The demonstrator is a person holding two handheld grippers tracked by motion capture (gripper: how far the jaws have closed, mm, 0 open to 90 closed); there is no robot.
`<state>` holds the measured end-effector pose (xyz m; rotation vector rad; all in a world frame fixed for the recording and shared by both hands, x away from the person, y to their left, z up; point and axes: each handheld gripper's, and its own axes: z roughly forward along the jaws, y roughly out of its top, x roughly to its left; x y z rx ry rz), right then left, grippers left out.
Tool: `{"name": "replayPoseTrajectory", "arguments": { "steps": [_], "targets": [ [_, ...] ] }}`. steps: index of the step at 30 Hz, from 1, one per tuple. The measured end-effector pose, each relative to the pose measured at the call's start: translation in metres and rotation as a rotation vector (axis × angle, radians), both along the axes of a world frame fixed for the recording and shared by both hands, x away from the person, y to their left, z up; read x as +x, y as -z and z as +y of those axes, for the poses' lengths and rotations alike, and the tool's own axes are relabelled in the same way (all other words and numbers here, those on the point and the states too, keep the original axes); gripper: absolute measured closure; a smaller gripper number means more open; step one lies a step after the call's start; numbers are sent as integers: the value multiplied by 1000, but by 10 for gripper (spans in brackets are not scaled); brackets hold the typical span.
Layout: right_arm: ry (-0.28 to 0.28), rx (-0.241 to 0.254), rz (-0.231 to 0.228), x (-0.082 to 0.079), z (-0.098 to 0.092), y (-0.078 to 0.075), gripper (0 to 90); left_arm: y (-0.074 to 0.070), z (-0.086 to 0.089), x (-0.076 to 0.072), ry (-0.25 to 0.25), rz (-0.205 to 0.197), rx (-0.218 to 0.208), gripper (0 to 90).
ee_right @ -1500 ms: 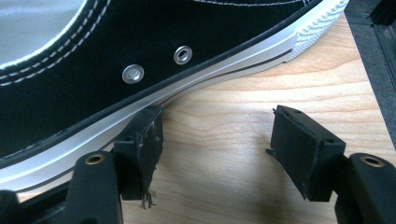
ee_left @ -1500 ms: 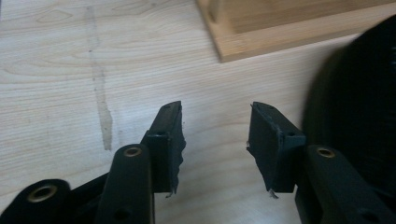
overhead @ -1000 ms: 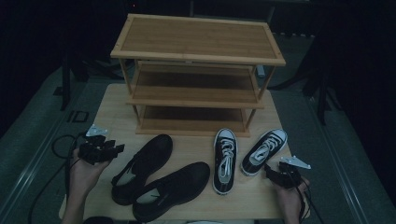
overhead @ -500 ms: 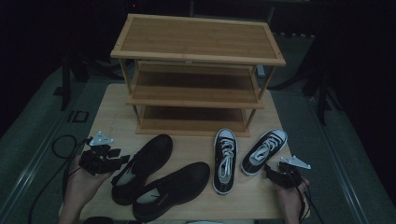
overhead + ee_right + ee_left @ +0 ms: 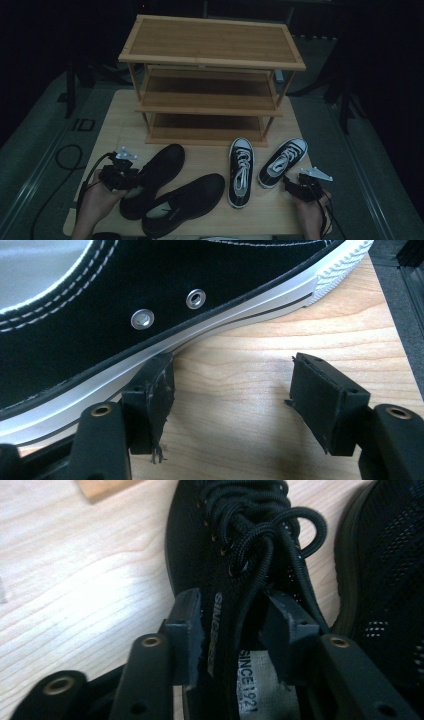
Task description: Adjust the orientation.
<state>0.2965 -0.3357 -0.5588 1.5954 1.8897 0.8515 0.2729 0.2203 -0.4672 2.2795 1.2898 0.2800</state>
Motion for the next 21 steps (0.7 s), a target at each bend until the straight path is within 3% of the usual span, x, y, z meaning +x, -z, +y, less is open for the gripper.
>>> {"name": "replayPoseTrajectory", "arguments": {
  "steps": [5,8,12,14,20,21],
  "targets": [
    [-1,-1,0,0,0,0,337,8,-8,12,-12,43,85,652],
    [-1,-1,0,0,0,0,337,10,-10,17,-24,56,115,682],
    [-1,-1,0,0,0,0,337,10,-12,17,-22,43,152,784],
    [-1,-1,0,0,0,0,337,9,-12,17,-27,37,148,870],
    [-1,-1,0,0,0,0,337,8,-9,17,-44,33,125,884],
    [-1,-1,0,0,0,0,337,8,-6,18,-55,37,85,885]
  ]
}}
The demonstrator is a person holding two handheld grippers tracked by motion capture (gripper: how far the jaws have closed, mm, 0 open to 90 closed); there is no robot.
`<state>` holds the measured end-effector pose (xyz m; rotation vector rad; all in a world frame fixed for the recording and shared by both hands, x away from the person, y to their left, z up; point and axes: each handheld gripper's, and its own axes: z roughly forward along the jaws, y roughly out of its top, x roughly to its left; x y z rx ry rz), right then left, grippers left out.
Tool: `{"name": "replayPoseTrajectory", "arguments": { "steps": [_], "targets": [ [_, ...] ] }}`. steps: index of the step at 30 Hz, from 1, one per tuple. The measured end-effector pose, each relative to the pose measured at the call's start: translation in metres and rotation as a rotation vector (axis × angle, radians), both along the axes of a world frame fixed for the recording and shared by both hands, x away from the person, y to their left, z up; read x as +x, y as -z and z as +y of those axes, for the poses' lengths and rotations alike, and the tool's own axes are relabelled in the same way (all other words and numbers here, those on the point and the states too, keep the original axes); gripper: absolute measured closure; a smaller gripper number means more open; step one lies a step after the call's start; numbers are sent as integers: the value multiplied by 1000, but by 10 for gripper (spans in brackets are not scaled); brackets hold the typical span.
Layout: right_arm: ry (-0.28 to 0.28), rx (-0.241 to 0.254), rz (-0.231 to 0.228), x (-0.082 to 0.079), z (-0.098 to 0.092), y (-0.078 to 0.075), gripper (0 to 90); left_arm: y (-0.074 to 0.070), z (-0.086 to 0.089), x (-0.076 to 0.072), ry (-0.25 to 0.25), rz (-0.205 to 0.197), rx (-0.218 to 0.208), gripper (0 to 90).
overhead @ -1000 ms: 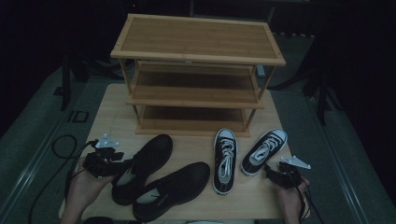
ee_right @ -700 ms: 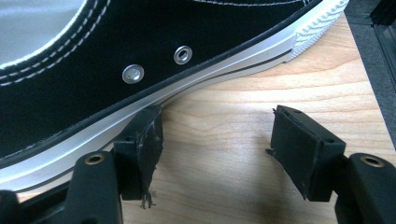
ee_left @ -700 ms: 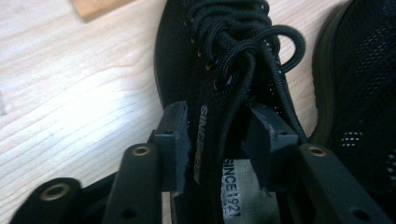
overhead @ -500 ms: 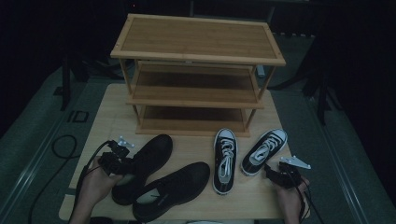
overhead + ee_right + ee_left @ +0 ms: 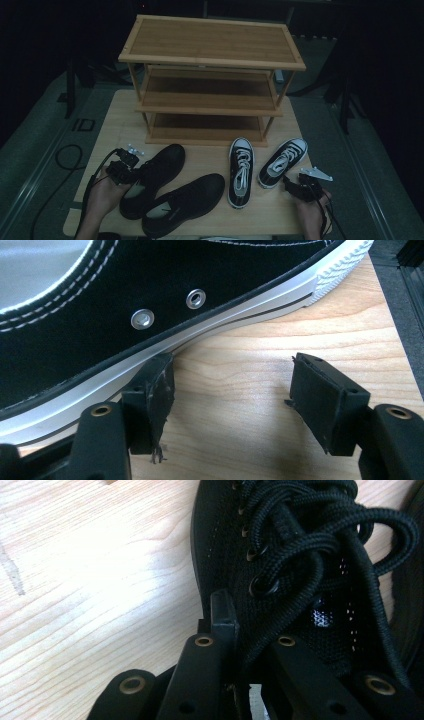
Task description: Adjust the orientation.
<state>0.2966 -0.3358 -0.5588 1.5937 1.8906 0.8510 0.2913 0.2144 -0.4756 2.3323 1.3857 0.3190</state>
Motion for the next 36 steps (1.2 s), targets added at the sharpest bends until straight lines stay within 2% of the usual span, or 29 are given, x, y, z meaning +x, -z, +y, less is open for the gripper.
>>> {"name": "replayPoseTrajectory", "arguments": {
  "steps": [11,15,20,27,28,29,36],
  "targets": [
    [0,0,0,0,0,0,337,-11,-12,18,-2,-31,-36,886],
    [0,0,0,0,0,0,337,-16,-19,30,-11,-53,-55,885],
    [0,0,0,0,0,0,337,-22,-30,49,-27,-77,-55,885],
    [0,0,0,0,0,0,337,-21,-42,76,-64,-94,-70,884],
    [0,0,0,0,0,0,337,-21,-42,76,-64,-94,-70,884],
    [0,0,0,0,0,0,337,-21,-45,83,-73,-97,-69,884],
    [-1,0,0,0,0,0,337,-17,-55,100,-97,-114,-59,884]
  ]
}}
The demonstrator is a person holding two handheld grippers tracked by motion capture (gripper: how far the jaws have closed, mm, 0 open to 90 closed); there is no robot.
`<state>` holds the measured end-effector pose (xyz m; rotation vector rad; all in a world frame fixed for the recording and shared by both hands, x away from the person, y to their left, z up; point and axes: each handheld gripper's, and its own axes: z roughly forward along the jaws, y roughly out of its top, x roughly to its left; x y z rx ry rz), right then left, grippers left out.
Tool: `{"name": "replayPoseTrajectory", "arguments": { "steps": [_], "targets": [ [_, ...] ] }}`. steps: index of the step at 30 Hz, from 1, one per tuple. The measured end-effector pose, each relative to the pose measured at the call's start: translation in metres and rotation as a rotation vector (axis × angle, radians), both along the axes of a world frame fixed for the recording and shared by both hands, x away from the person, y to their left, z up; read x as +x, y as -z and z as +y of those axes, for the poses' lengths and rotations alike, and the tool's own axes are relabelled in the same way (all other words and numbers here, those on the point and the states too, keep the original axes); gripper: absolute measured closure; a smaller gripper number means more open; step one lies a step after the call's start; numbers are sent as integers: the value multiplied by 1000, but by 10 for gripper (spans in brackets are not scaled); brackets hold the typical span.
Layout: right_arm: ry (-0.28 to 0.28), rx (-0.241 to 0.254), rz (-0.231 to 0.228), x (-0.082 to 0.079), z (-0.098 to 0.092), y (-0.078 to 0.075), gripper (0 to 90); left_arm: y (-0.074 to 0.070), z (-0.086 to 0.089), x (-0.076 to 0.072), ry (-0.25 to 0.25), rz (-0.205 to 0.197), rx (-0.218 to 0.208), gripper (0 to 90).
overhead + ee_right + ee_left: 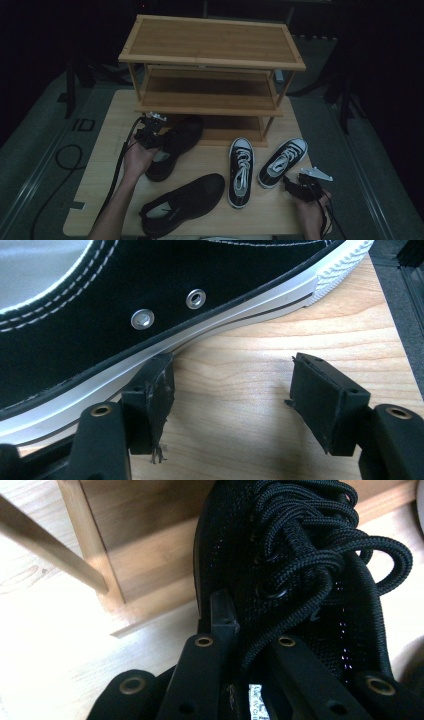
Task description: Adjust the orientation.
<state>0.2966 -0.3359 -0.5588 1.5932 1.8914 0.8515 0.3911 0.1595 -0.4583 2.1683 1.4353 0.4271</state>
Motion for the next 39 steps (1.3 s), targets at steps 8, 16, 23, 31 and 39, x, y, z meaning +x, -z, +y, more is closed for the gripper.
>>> {"name": "replayPoseTrajectory", "arguments": {
  "steps": [8,16,23,31,39],
  "targets": [
    [0,0,0,0,0,0,337,6,-5,13,-37,-9,-20,884],
    [0,0,0,0,0,0,337,8,-7,20,-46,-39,1,883],
    [0,0,0,0,0,0,336,10,-14,24,-60,-59,11,879],
    [0,0,0,0,0,0,336,13,-15,26,-52,-92,15,853],
    [-2,1,1,0,0,0,335,11,-10,24,-13,-98,19,681]
  ]
}}
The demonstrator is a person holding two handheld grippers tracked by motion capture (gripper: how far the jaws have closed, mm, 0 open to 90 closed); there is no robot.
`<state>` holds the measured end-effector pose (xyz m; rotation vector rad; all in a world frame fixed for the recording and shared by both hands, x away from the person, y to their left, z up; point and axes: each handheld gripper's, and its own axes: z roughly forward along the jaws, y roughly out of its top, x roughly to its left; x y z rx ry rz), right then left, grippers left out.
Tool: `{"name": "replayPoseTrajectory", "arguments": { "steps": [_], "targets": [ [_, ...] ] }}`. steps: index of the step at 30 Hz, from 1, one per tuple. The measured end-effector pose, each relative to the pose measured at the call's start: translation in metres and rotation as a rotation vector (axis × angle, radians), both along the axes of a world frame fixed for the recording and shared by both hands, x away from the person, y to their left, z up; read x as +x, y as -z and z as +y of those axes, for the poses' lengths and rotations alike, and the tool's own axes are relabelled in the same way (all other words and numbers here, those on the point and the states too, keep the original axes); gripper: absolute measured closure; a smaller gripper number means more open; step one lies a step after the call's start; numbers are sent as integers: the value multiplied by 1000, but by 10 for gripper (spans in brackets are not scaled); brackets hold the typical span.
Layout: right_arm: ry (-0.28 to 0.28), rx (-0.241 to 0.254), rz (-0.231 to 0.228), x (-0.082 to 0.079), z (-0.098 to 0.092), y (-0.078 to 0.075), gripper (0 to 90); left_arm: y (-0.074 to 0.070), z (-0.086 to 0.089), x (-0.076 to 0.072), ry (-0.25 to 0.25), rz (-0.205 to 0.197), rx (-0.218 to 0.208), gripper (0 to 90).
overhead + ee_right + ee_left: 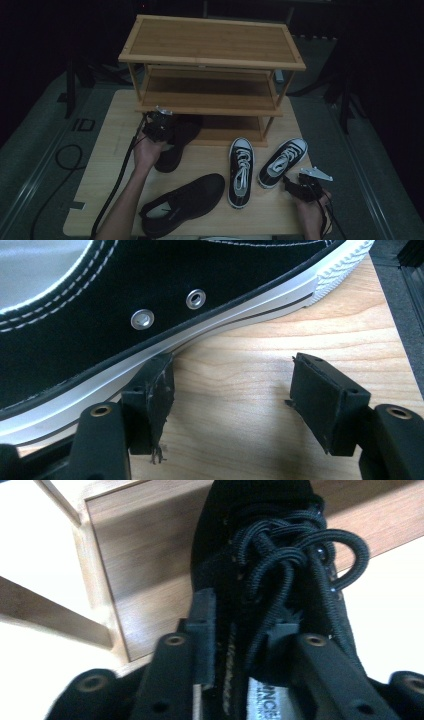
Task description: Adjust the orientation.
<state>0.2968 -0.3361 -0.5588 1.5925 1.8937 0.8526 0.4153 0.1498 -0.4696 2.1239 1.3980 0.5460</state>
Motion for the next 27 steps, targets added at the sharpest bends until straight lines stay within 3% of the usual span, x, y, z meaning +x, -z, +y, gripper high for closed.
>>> {"name": "replayPoseTrajectory", "arguments": {
  "steps": [2,4,13,21,27],
  "targets": [
    [0,0,0,0,0,0,334,0,0,0,0,0,0,665],
    [-1,0,0,0,0,0,333,-7,2,-8,36,-16,8,635],
    [0,-1,0,0,0,0,333,-24,7,-29,97,-43,14,603],
    [0,-1,0,0,0,0,333,-24,14,-36,93,-43,-5,584],
    [0,-1,0,0,0,0,333,-28,21,-49,91,-68,-41,577]
  ]
}}
